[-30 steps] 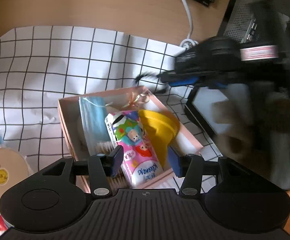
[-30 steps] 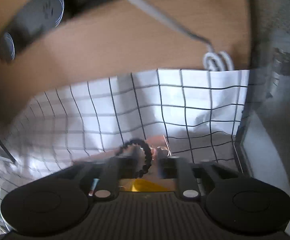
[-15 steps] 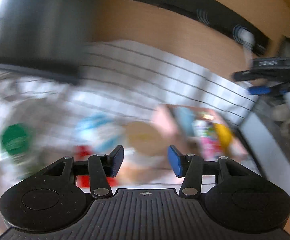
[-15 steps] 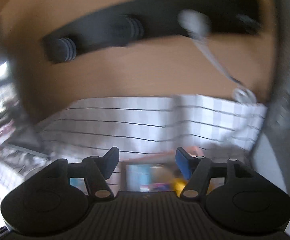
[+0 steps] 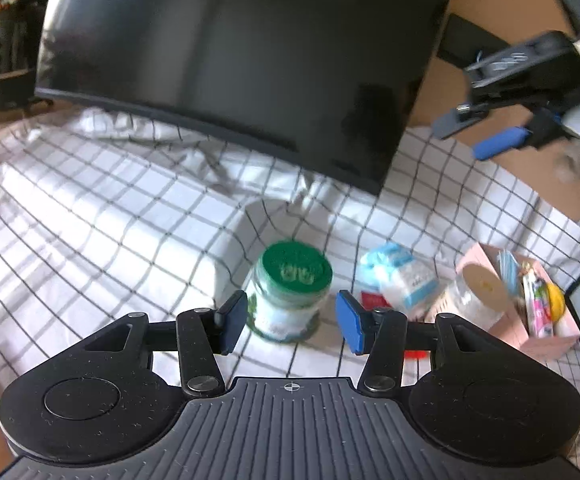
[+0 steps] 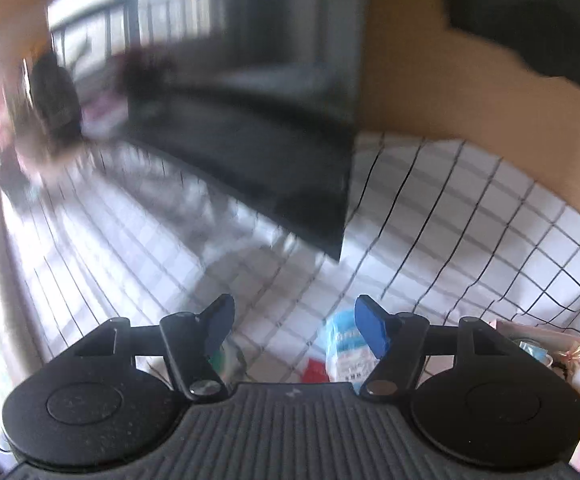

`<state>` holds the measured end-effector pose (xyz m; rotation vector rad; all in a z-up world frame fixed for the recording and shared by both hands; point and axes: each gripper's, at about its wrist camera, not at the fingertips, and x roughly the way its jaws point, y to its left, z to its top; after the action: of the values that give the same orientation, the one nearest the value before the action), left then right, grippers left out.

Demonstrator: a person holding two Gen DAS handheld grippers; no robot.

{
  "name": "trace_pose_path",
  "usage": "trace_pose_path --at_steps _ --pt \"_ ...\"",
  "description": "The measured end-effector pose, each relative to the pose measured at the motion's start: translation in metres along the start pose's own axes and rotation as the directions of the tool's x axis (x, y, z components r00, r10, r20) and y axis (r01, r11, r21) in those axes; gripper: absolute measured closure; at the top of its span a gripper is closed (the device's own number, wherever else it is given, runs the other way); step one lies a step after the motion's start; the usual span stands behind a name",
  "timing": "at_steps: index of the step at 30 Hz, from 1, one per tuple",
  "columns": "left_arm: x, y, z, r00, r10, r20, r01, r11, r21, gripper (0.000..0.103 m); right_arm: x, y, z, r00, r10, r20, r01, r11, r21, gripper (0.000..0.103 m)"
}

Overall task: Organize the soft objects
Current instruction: 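Move both tools back toward the blue wet-wipe pack and red sachet, then position the right tool around the blue wipe pack while the left tool hovers over the red sachet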

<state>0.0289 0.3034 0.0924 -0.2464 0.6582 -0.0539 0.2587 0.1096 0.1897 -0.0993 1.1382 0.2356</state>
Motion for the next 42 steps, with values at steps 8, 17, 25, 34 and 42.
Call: trace_pose_path --at_steps 8,17,25,34,42 --pt "0.032 -0.011 -0.035 0.988 -0.124 -0.094 0.122 0.992 -0.021 0.050 0.091 -0.020 -0.015 0.950 -0.083 -0.302 0.079 0.997 -0.024 0.034" --pt "0.095 -0.064 -0.043 0.969 -0.172 -0.176 0.182 0.983 0.038 0.050 0.171 -0.055 -0.020 0.877 -0.162 -0.452 0.144 0.987 -0.075 0.034" --pt "0.139 -0.108 -0.035 0.968 -0.145 -0.204 0.187 0.961 0.204 0.050 0.148 -0.069 -0.019 0.920 -0.187 -0.343 0.148 0.979 -0.137 0.034" --pt "0.165 -0.121 -0.041 0.970 -0.042 -0.239 0.135 0.911 0.389 0.048 0.109 -0.083 -0.022 0.960 -0.081 -0.267 0.068 0.996 -0.056 0.034" --pt "0.138 -0.091 -0.047 0.960 0.017 -0.280 0.079 0.941 0.329 0.052 0.074 -0.074 -0.024 0.981 -0.022 -0.192 0.012 0.999 -0.052 0.034"
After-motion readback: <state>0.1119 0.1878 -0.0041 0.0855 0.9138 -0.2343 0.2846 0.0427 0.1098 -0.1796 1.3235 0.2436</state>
